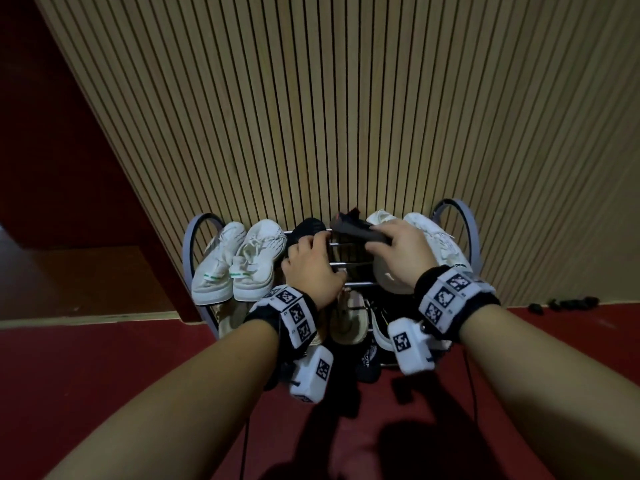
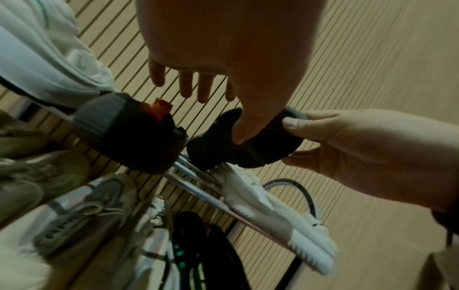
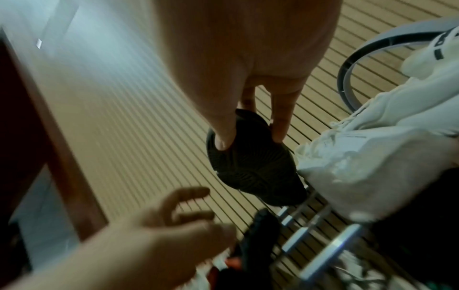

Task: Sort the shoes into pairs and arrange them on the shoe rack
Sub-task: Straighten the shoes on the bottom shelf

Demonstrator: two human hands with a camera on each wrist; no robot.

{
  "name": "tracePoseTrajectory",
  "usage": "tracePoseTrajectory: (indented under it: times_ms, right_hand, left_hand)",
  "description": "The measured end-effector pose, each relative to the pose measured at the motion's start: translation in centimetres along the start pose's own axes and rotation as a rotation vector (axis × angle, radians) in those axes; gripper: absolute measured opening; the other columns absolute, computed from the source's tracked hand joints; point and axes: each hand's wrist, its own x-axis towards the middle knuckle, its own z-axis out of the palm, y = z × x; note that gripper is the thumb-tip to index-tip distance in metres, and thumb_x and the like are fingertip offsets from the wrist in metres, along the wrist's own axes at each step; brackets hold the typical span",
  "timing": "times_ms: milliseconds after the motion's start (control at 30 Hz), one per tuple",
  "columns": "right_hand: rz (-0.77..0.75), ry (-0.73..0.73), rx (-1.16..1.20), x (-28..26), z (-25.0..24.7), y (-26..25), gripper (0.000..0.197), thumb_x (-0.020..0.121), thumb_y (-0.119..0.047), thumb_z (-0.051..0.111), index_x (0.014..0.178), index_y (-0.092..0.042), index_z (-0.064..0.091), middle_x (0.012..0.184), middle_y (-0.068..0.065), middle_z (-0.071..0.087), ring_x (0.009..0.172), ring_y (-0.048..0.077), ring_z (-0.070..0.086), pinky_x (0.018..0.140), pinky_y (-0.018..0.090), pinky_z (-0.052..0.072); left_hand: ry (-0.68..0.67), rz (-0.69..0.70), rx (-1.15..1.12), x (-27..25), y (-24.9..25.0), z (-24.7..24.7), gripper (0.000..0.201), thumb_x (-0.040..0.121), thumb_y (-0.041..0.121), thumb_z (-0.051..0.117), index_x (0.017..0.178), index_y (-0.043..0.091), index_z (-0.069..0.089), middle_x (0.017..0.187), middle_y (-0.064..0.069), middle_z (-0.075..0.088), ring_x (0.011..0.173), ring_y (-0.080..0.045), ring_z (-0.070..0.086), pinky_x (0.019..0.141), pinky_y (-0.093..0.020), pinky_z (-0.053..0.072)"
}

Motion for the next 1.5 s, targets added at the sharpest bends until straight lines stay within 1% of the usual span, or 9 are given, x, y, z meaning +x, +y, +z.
tracePoseTrajectory:
  times_ms: [300, 500, 700, 867, 1000, 1100, 1233, 1333, 1500]
  right_hand:
    - [0.106, 0.223, 0.643, 1.4, -5.9, -5.2, 0.018, 0.091, -0.019, 0.063, 0.102, -0.006, 0.069, 0.085, 0.007, 0.069, 0.069, 0.012, 0.067, 0.054, 0.022, 0.051]
    - [0.134, 0.212, 0.857, 1.5, -8.6, -7.5, 0.027, 0.092, -0.022, 0.063, 0.101, 0.004, 0.066, 0.088, 0.016, 0.066, 0.058, 0.015, 0.062, 0.045, 0.021, 0.047]
    - [0.251, 0.231, 1.128, 1.8, -9.7, -7.9, 0.033, 0.092, -0.023, 0.063, 0.112, 0.003, 0.061, 0.108, 0.021, 0.067, 0.081, 0.020, 0.071, 0.048, 0.018, 0.052]
    - [0.265, 0.043, 1.313, 1.6, -9.7, -8.2, 0.032, 0.095, -0.024, 0.059, 0.121, -0.006, 0.057, 0.114, 0.018, 0.066, 0.092, 0.026, 0.069, 0.077, 0.031, 0.059]
    - [0.193, -0.057, 0.703, 1.6, -8.1, -6.2, 0.052, 0.090, -0.015, 0.065, 0.138, -0.021, 0.048, 0.114, 0.005, 0.063, 0.089, 0.016, 0.066, 0.075, 0.027, 0.055]
    - [0.032, -0.139, 0.190, 1.3, -6.1, -3.5, 0.068, 0.082, -0.029, 0.071, 0.143, -0.034, 0.042, 0.131, -0.006, 0.049, 0.118, 0.012, 0.051, 0.097, 0.032, 0.047]
    - [-0.060, -0.428, 0.120, 0.8, -3.9, -1.7, 0.090, 0.070, -0.046, 0.079, 0.147, -0.039, 0.032, 0.136, -0.013, 0.045, 0.126, 0.005, 0.044, 0.106, 0.027, 0.040]
    - [-0.081, -0.432, -0.003, 0.4, -2.2, -1.5, 0.100, 0.058, -0.056, 0.080, 0.144, -0.041, 0.032, 0.132, -0.005, 0.047, 0.121, 0.012, 0.049, 0.103, 0.031, 0.043]
    - [-0.013, -0.321, 0.089, 0.3, -1.4, -1.8, 0.051, 0.061, -0.041, 0.086, 0.103, -0.023, 0.063, 0.097, -0.005, 0.067, 0.087, 0.005, 0.062, 0.077, 0.022, 0.051]
  left_hand:
    - [-0.006, 0.078, -0.459, 1.8, 3.3, 1.2, 0.097, 0.072, 0.025, 0.077, 0.149, 0.030, 0.018, 0.146, -0.004, 0.032, 0.134, -0.023, 0.036, 0.112, -0.036, 0.034]
    - [0.129, 0.070, -0.555, 3.5, 3.6, 1.3, 0.082, 0.067, 0.036, 0.080, 0.137, 0.029, 0.037, 0.135, 0.000, 0.046, 0.121, -0.016, 0.048, 0.105, -0.039, 0.044]
    - [0.161, 0.180, -0.487, 3.4, 3.7, 0.4, 0.072, 0.068, 0.037, 0.076, 0.130, 0.035, 0.039, 0.123, 0.006, 0.050, 0.112, -0.015, 0.053, 0.095, -0.039, 0.050]
    - [0.183, 0.166, -0.517, 3.7, 3.4, -0.4, 0.044, 0.078, 0.027, 0.060, 0.121, 0.026, 0.055, 0.107, 0.000, 0.054, 0.097, -0.018, 0.056, 0.087, -0.038, 0.051]
    - [-0.034, -0.166, -1.043, 4.0, 3.8, -1.5, 0.028, 0.084, 0.019, 0.062, 0.112, 0.024, 0.063, 0.100, -0.003, 0.073, 0.090, -0.020, 0.071, 0.084, -0.042, 0.058]
    - [-0.162, -0.373, -1.238, 3.6, 4.1, -2.8, 0.023, 0.089, 0.014, 0.057, 0.111, 0.012, 0.064, 0.094, -0.009, 0.074, 0.083, -0.026, 0.071, 0.071, -0.042, 0.060]
    - [-0.213, -0.433, -1.225, 3.5, 3.0, -3.2, 0.015, 0.091, 0.014, 0.056, 0.103, 0.010, 0.065, 0.090, -0.012, 0.072, 0.081, -0.029, 0.068, 0.065, -0.037, 0.057]
    - [-0.200, -0.380, -1.133, 3.5, 2.4, -2.9, 0.016, 0.091, 0.015, 0.059, 0.105, 0.014, 0.066, 0.095, -0.014, 0.074, 0.086, -0.032, 0.071, 0.070, -0.040, 0.058]
    - [-0.216, -0.370, -1.169, 3.4, 2.2, -2.7, 0.019, 0.097, 0.022, 0.055, 0.111, 0.015, 0.066, 0.101, -0.013, 0.073, 0.093, -0.031, 0.070, 0.084, -0.043, 0.057]
